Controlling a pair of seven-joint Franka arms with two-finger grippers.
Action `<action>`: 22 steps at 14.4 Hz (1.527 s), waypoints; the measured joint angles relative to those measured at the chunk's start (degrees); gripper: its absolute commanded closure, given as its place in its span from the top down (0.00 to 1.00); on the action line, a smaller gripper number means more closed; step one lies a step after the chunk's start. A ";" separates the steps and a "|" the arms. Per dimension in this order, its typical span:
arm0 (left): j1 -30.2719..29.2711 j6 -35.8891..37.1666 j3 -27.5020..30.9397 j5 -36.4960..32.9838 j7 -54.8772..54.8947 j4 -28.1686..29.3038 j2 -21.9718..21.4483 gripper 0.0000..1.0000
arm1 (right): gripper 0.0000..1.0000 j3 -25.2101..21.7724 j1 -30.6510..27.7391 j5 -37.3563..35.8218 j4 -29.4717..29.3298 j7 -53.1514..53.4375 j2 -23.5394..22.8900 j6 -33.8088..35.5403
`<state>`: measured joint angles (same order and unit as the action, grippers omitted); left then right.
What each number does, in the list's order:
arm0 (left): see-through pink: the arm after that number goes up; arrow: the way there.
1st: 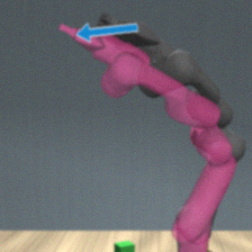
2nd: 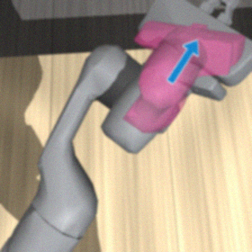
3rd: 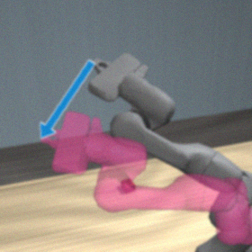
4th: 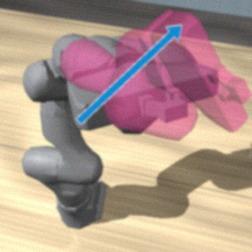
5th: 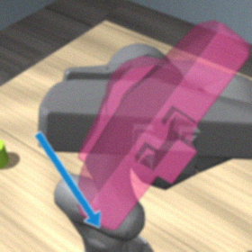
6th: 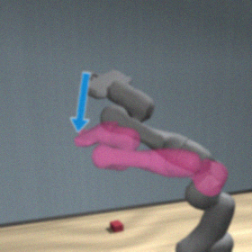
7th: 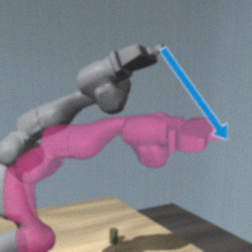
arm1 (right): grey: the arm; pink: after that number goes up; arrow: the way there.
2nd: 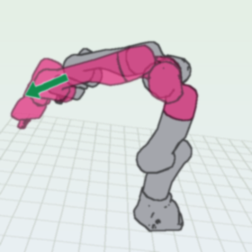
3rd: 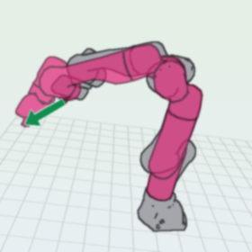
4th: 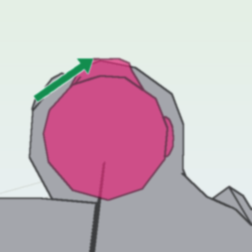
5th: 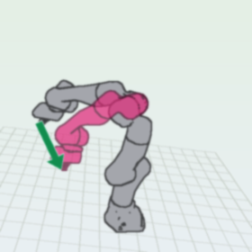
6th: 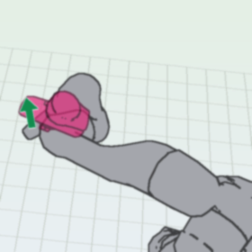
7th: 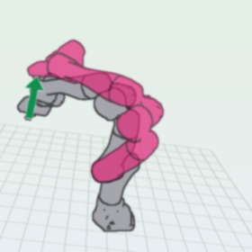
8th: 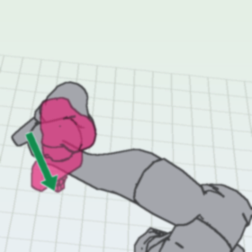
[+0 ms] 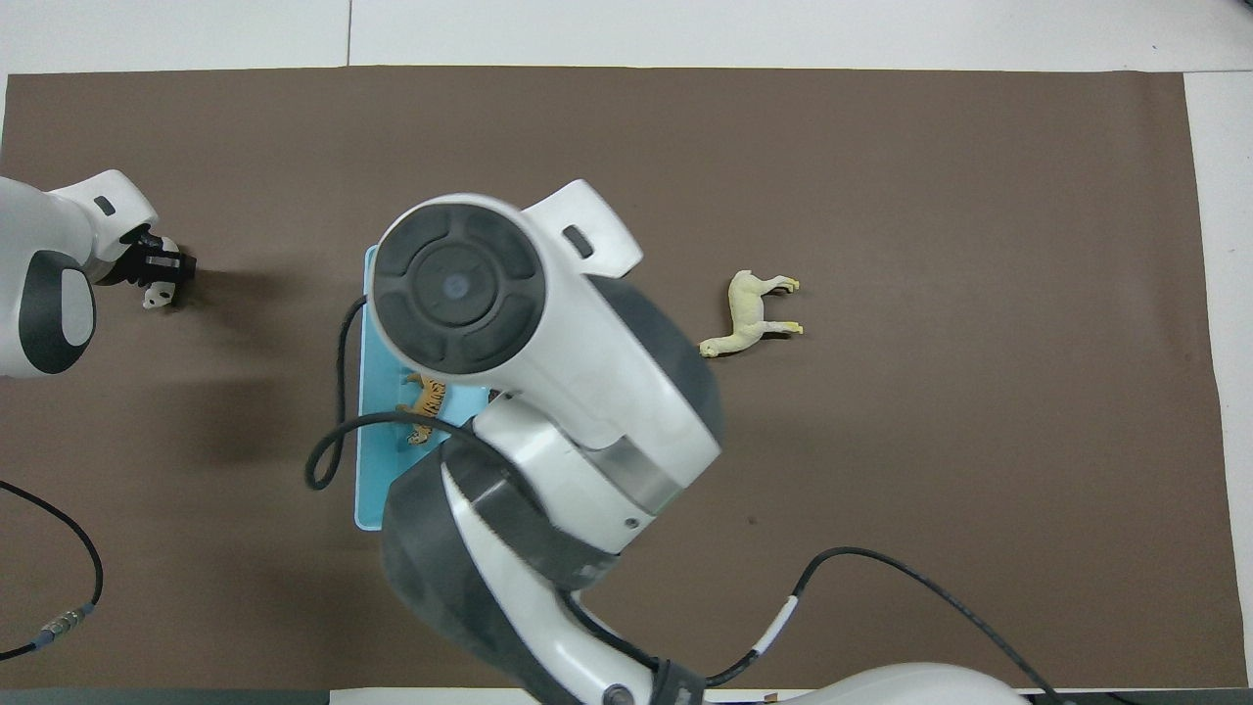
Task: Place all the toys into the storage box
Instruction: 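Place the panda toy in the box with the left gripper while the right gripper reaches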
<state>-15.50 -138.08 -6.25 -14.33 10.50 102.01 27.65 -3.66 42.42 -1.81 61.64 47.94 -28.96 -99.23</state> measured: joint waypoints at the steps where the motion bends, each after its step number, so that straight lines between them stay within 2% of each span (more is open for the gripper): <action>1: 0.38 2.95 -0.12 0.01 -1.00 -1.89 0.03 0.00 | 1.00 -0.06 -2.43 -0.02 0.22 -3.01 0.93 1.73; 4: 3.95 15.89 -0.62 1.80 -9.98 -10.15 -0.33 0.00 | 1.00 -0.15 -9.98 -0.04 4.11 -10.16 2.31 1.87; 6: 8.12 22.22 -1.07 5.72 -20.71 -13.05 -2.09 0.00 | 1.00 -0.16 -13.94 -0.04 10.23 -14.02 3.54 -2.76; 10: 18.22 31.51 -1.41 10.11 -40.03 -12.94 -7.70 0.00 | 1.00 -0.15 -16.67 -0.04 32.46 -18.22 9.52 -22.03; 12: 22.63 33.77 -1.47 11.51 -46.53 -11.81 -9.03 0.00 | 1.00 -0.11 -16.65 -0.05 41.13 -18.61 11.32 -28.75; 13: 24.50 34.09 -1.50 11.93 -49.00 -10.39 -9.69 0.24 | 1.00 -0.09 -16.64 -0.05 43.57 -18.67 11.28 -31.16; 14: 26.15 34.03 -1.52 12.13 -50.81 -8.43 -10.42 0.71 | 1.00 -0.08 -16.64 -0.05 45.08 -18.70 10.92 -33.09; 15: 27.62 33.66 -1.53 12.23 -52.29 -6.08 -11.20 1.00 | 1.00 -0.09 -16.65 -0.05 46.09 -18.71 10.31 -34.95; 18: 30.51 31.31 -1.50 12.34 -54.53 -0.42 -13.22 1.00 | 1.00 -0.11 -16.77 -0.05 47.36 -18.71 7.75 -39.16; 22: 29.95 30.93 -0.46 12.35 -53.36 0.34 -15.73 1.00 | 1.00 -0.11 -16.94 -0.05 47.37 -18.71 6.14 -41.53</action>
<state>14.45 -107.15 -6.71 -1.98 -42.86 102.34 11.92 -3.78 25.48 -1.86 109.01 29.22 -22.82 -140.76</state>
